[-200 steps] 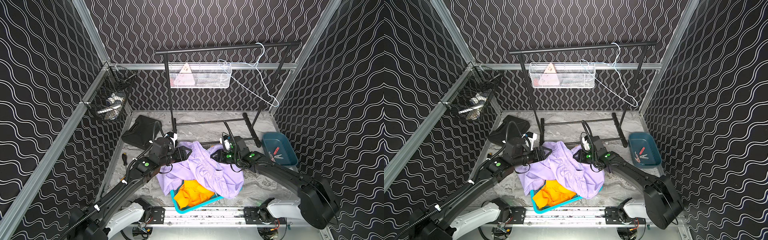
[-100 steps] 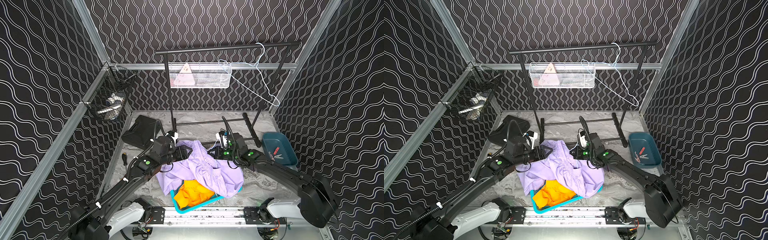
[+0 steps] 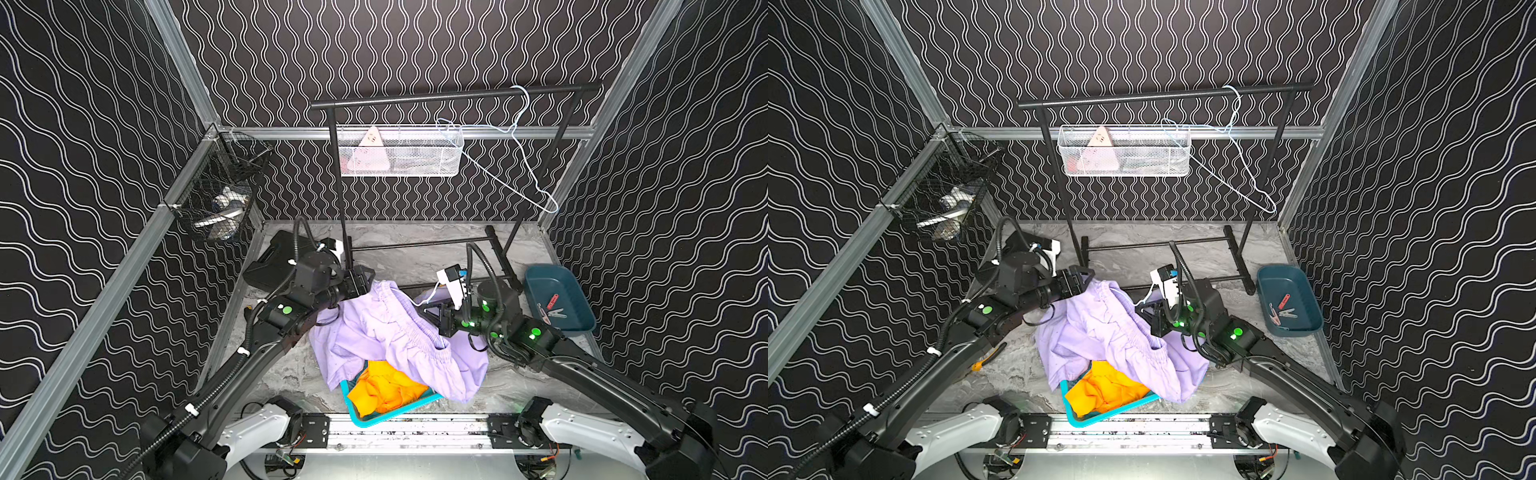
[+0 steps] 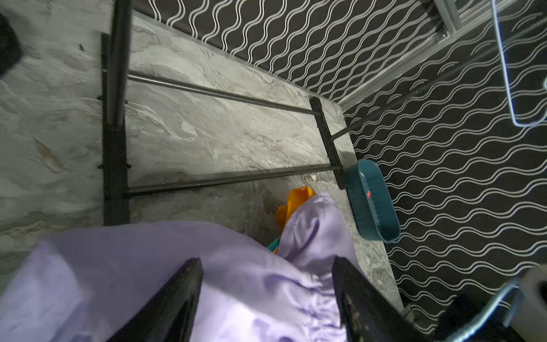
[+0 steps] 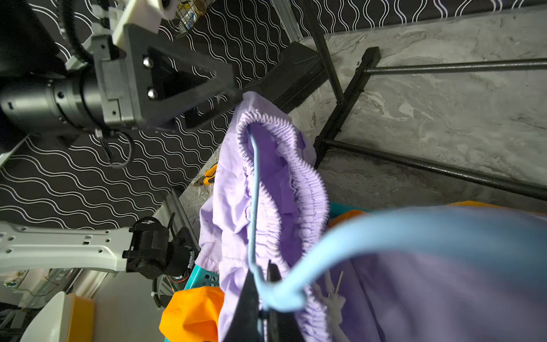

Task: Remove the clothespins securing shorts to the hanger
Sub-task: Remove the shorts from the hanger.

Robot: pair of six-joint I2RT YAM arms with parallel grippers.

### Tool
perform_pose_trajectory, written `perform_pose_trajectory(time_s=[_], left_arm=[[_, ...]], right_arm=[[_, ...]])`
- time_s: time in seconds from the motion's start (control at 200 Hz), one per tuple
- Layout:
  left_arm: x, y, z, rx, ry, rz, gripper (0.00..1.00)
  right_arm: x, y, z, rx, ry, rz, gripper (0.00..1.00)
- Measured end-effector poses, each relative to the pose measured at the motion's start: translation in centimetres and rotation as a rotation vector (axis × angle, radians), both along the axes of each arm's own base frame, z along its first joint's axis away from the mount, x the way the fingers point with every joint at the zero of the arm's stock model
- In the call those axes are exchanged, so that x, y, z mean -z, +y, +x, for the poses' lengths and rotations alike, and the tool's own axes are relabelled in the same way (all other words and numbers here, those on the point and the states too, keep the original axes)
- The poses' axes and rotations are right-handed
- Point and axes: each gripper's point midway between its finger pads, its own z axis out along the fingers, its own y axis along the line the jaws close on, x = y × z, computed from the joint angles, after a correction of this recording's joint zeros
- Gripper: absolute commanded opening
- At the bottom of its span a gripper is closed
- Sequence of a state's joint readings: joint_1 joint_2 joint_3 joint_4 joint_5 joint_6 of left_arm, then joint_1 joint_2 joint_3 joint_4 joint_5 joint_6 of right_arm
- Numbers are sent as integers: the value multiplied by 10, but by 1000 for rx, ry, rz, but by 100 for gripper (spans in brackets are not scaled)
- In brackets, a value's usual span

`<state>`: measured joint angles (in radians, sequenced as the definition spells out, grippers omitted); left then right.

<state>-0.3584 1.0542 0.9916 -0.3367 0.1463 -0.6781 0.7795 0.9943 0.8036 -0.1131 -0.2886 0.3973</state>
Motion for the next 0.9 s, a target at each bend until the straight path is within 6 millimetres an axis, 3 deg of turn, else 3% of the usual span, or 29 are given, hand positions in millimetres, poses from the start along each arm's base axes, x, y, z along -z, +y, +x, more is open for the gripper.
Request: perform_pose_trajectory(time_s=[0.11,0.21,0.46,0.595,0.781,0.846,0.896], left_arm=[[-5,24,2,-64,-7,4,77],[-4,35,0,-82,-6,6,78],[25,30,1,-34,96,-19,72],[35,23,-1,-18,130,-67,55],[35,28,3,-42,125,-101,11],[30,32,3,-46,115,-116,0],[28,35,4,-51,108,-128,0]], right_arm=[[-3,-3,-6,-3,-44,1,1],[-5,-3,-11,-16,-88,11,1],[-11,7,-25,-57,-182,19,0],[-11,9,-32,-56,-232,10,0],[-8,9,-33,-42,-281,-21,0],[-8,5,-33,-30,-293,-25,0],[-8,2,-33,-18,-304,-27,0]])
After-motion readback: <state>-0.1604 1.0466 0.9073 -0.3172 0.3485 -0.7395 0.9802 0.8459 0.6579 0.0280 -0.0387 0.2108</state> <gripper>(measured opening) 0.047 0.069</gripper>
